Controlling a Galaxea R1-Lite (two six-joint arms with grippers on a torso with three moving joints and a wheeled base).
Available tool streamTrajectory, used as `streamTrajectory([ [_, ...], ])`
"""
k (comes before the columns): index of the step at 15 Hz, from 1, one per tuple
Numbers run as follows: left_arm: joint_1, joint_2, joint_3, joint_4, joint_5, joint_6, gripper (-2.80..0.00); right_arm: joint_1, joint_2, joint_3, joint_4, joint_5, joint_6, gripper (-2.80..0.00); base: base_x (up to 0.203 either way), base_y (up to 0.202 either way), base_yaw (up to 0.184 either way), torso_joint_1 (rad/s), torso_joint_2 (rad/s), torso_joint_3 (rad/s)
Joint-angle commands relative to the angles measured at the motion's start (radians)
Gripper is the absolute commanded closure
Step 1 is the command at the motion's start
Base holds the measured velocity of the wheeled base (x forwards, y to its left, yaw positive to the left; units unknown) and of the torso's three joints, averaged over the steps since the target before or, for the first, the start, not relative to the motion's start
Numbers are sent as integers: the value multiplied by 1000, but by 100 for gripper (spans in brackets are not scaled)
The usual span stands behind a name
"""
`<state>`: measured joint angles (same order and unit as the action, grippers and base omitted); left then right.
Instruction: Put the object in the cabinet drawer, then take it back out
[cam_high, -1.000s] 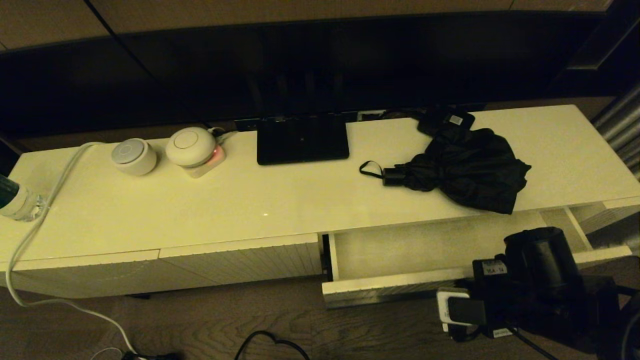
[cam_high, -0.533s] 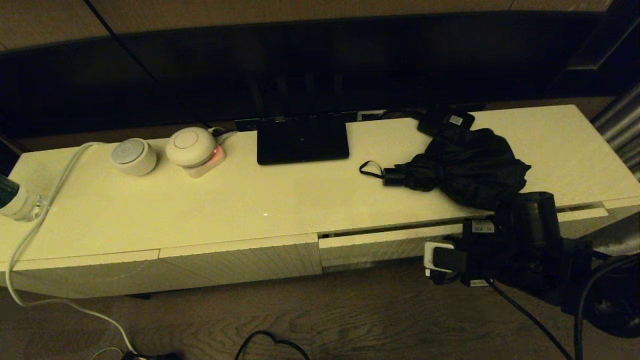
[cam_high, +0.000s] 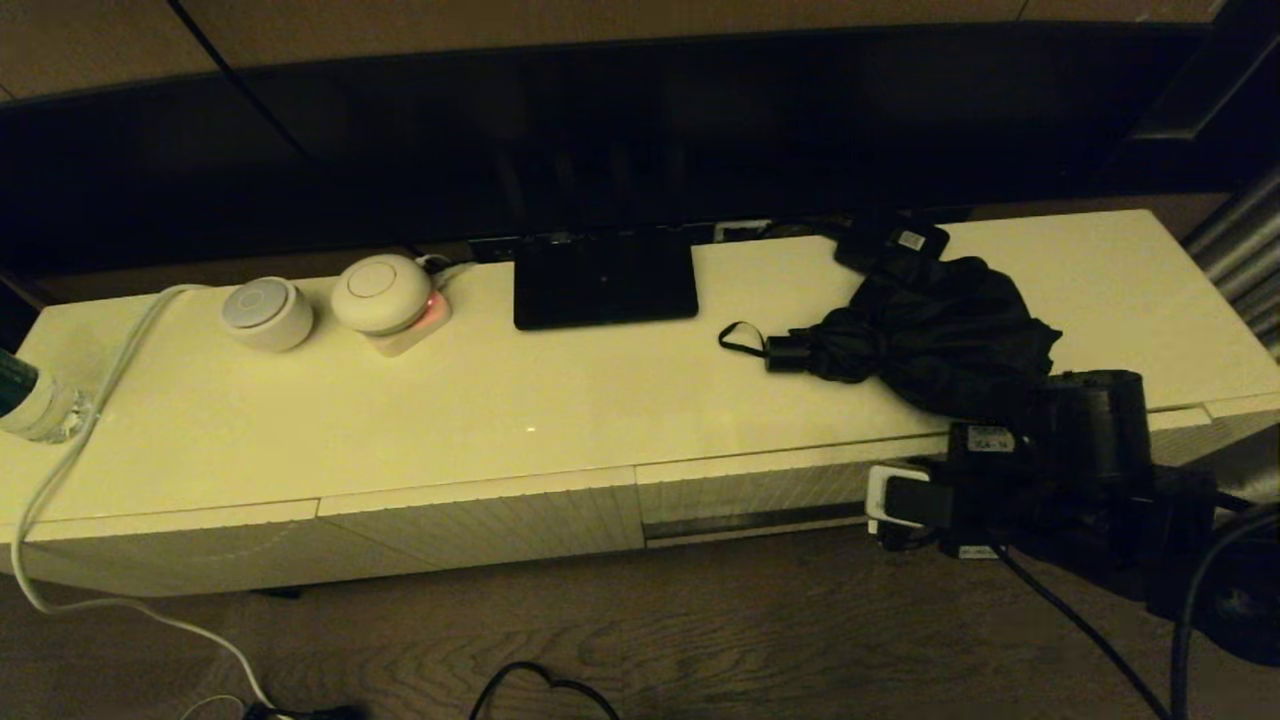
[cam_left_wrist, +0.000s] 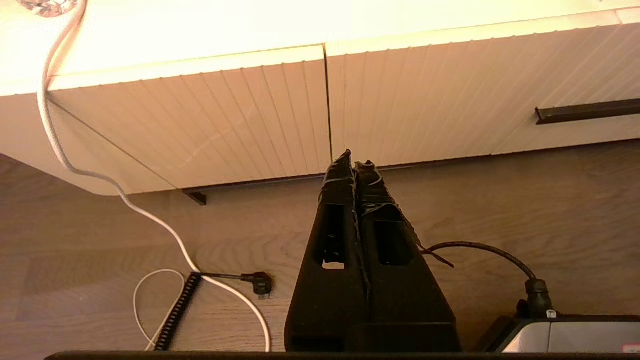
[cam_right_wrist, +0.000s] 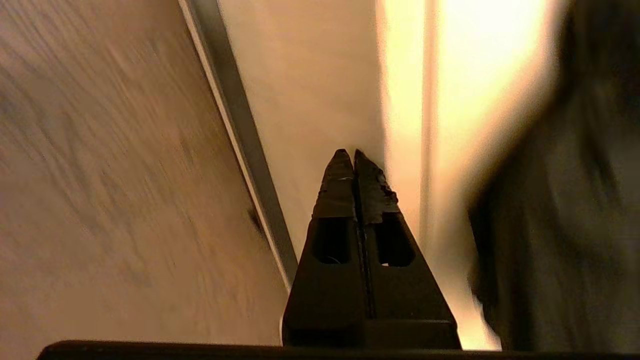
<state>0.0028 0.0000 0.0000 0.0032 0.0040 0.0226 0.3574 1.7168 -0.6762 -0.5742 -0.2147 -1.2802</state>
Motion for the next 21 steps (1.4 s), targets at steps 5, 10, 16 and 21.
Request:
streamTrajectory([
  [5, 0, 0, 3, 0, 1, 0, 0, -2, -420, 121, 54, -40, 38, 0, 0, 0, 0, 0, 0, 0],
  [10, 0, 0, 3, 0, 1, 0, 0, -255, -770, 145, 115, -91, 171, 0, 0, 0, 0, 0, 0, 0],
  [16, 0, 0, 3, 0, 1, 0, 0, -371, -1165, 296, 234, -118, 718, 0, 0, 0, 0, 0, 0, 0],
  [21, 0, 0, 3, 0, 1, 0, 0, -384, -1393, 369, 595, -54, 952, 0, 0, 0, 0, 0, 0, 0],
])
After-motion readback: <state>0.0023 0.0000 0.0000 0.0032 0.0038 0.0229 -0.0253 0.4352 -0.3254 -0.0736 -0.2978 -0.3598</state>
